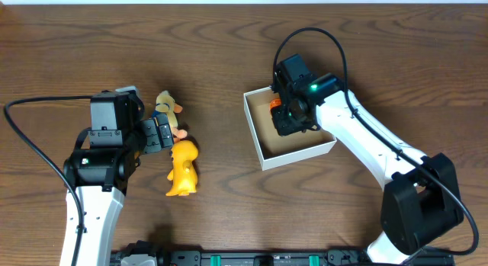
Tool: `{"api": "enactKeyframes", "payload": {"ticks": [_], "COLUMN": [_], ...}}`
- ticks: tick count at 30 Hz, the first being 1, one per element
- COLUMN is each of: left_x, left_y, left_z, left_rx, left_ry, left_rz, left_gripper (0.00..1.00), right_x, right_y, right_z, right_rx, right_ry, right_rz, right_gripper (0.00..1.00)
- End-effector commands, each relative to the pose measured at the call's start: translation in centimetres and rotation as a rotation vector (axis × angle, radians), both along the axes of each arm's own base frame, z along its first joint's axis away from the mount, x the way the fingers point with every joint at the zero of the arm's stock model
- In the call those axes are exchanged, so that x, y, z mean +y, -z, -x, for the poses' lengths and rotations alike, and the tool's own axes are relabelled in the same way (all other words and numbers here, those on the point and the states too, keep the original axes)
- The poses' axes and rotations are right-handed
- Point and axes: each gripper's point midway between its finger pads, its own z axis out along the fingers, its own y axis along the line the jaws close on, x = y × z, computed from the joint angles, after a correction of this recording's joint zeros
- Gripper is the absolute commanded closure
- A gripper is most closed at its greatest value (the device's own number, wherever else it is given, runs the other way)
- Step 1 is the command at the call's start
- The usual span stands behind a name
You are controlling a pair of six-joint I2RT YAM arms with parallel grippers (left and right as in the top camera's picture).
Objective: Pack container
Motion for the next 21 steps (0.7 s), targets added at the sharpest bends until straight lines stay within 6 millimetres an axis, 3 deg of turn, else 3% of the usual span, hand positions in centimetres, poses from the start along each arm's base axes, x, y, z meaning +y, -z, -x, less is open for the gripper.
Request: {"api": "enactKeyframes", "payload": {"ticks": [1,10,16,21], "left_x": [0.1,0.1,0.1,0.1], "left_y": [-0.8,-0.7,-0.7,-0.7], "left_z": [-0.3,-0.2,-0.1,-0.1], "left_rx": [-0.021,-0.017,-0.014,-0.015], "left_ry": [0.010,0.010,0.010,0.010], "left_rz": [-0.012,-0.012,-0.012,-0.011], "left_gripper": [0.02,0.02,0.02,0.02], "right_x": [1.8,2.4,0.5,-1.6], "right_y": [0.9,4.4,6.6,7.1], "right_z": [0.5,-0.8,-2.1,-3.0], "right_rx": [0.029,0.038,0.012,-0.011], "right_ry": [-0.066,-0.066,0.001,0.103], "right_rz": [-0.034,-0.007,0.108,0.183], "right_gripper": [0.67,0.67,0.66,0.66]}}
